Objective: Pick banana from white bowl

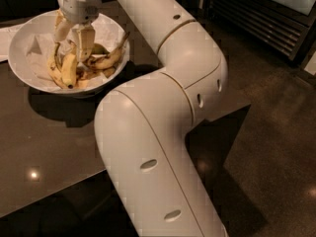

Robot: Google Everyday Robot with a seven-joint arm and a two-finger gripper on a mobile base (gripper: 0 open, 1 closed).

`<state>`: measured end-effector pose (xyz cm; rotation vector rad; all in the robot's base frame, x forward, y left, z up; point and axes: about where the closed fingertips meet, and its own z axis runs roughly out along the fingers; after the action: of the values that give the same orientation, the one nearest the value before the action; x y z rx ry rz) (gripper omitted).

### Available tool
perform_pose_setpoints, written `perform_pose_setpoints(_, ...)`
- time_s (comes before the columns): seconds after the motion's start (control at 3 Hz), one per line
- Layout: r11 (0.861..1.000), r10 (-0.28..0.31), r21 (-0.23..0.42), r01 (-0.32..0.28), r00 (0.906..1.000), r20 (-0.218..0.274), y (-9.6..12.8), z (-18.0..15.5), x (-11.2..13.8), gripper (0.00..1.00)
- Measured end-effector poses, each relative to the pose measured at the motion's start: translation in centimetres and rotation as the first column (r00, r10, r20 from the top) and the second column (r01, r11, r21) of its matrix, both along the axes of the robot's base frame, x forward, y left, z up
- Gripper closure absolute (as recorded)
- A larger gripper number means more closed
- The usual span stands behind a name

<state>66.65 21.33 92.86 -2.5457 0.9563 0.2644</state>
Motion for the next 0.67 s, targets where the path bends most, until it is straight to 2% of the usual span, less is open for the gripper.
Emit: perform_pose_setpoints(0.67,0.999,0.006,-0.04,-0.008,0.9992,-0.04,-0.2,-2.0,-0.3,0.44)
